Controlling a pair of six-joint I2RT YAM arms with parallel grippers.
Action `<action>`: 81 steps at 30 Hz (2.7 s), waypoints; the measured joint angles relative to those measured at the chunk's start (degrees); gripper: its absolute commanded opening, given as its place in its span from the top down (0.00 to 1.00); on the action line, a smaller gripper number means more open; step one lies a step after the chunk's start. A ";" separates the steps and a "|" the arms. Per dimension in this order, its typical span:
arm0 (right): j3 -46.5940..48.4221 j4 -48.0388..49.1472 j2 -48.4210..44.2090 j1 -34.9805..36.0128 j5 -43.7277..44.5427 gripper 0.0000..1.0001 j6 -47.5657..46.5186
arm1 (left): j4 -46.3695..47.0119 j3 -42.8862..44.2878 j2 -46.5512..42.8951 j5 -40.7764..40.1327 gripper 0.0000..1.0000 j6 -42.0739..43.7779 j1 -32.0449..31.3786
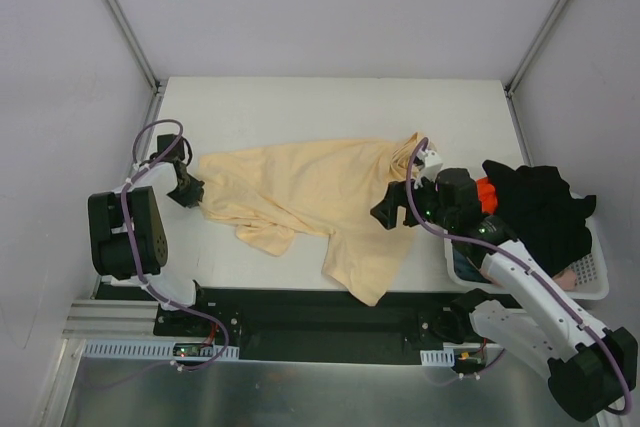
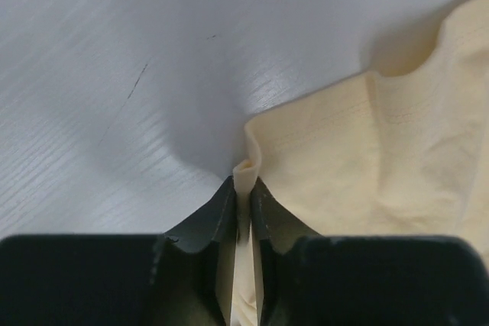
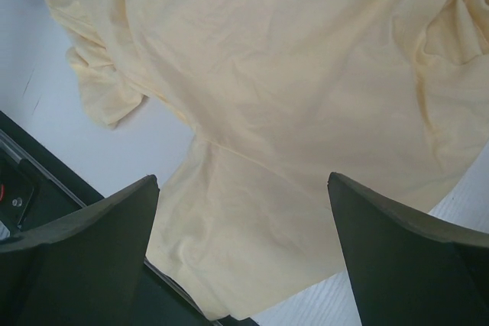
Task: Fold and stack the t-shirts
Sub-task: Flatten out the tshirt
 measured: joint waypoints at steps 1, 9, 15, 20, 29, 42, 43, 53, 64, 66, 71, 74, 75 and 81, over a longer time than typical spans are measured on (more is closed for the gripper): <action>0.00 0.02 0.07 0.07 -0.22 0.03 0.00 | 0.09 0.07 0.00 0.35 1.00 0.13 0.00; 0.96 -3.17 1.25 8.07 2.36 0.03 -1.14 | 0.37 -0.94 -4.26 0.90 1.00 1.25 0.00; 6.16 -11.15 8.26 26.10 9.09 0.01 -0.98 | 0.33 -3.23 -11.34 0.70 1.00 2.08 0.00; 6.27 -16.70 16.81 37.20 14.23 0.07 5.05 | 0.28 -5.29 -14.23 -0.02 1.00 2.58 0.00; 9.33 -23.15 30.71 40.57 23.52 0.15 14.23 | -0.17 -6.27 -15.80 -0.68 1.00 2.78 0.00; 14.84 -24.30 42.56 44.09 27.80 0.54 18.01 | -0.17 -6.32 -15.82 -0.61 1.00 2.75 0.00; 14.86 -24.65 42.73 43.71 27.78 0.62 18.23 | -0.17 -6.32 -15.82 -0.61 1.00 2.75 0.00; 16.55 -28.70 41.59 38.99 35.78 1.00 16.63 | -0.26 -6.32 -15.82 -0.63 1.00 2.82 0.00; 23.69 -31.45 36.28 28.92 54.82 0.99 12.00 | -3.19 -2.93 -15.37 0.98 1.00 5.27 -0.02; 27.65 -31.06 35.39 27.65 59.04 0.99 9.62 | -4.76 0.00 -16.09 1.16 1.00 5.62 -0.11; 33.94 -27.30 26.95 23.37 65.00 0.99 -0.98 | -8.07 5.75 -25.51 1.14 0.98 5.42 -0.68; 37.44 -25.24 19.93 21.42 67.78 0.99 -8.00 | -11.58 11.08 -32.81 1.42 0.98 4.85 -0.90; 38.45 -24.61 18.05 21.27 68.32 0.99 -9.79 | -12.46 12.70 -34.29 1.46 0.98 4.70 -0.90; 46.12 -19.80 5.09 21.35 61.99 0.99 -21.70 | -20.02 27.78 -41.62 2.86 0.94 4.22 -0.90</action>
